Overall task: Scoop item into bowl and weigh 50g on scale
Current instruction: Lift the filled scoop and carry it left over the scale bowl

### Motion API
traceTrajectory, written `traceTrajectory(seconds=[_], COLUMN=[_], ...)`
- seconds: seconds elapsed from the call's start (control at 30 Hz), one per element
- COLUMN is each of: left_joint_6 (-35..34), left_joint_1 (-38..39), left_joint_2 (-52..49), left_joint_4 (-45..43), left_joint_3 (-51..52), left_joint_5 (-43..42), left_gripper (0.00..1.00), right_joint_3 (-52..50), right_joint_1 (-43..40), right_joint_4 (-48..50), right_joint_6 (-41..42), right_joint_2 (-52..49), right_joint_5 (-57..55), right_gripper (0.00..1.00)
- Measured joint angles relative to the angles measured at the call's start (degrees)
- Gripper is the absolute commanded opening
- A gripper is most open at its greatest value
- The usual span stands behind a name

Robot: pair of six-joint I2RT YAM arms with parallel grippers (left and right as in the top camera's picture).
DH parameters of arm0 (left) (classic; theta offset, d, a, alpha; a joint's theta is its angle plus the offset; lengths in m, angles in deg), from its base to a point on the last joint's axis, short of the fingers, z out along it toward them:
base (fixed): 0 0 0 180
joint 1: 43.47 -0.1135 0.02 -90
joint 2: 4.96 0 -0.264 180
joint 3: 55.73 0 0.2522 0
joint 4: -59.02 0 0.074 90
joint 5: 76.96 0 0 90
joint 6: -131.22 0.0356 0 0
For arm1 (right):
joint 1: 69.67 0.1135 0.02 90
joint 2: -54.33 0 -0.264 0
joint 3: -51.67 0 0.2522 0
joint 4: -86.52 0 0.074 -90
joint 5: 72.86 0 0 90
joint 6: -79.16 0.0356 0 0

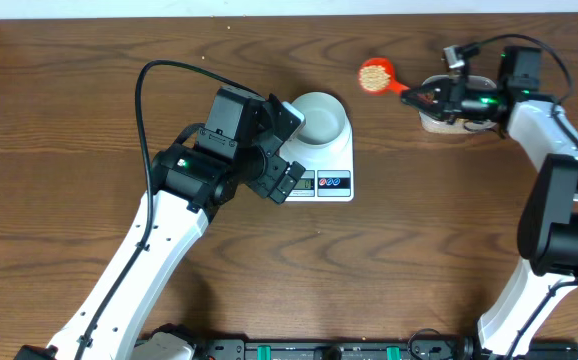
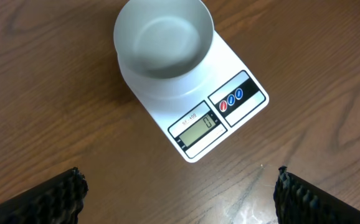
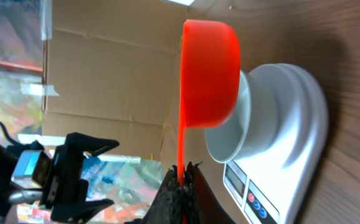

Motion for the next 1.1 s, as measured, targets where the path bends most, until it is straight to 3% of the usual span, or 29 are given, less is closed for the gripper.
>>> traceTrajectory(seconds=[0.43,1.1], left_joint_6=[0.0,0.0], left_joint_1=[0.0,0.0], left_joint_2=[0.0,0.0], left_joint_4=[0.0,0.0], left_joint_3=[0.0,0.0], left_joint_5=[0.0,0.0], left_gripper=[0.98,0.98], right_joint_3=[0.0,0.0], right_joint_1=[7.6,15.6], right_joint_4=[2.1,-7.2], right_joint_6=[7.0,3.8], right_joint_2=[1.4,10.0], right_joint_5=[-9.0,-23.1], right_gripper=[0.01,0.01])
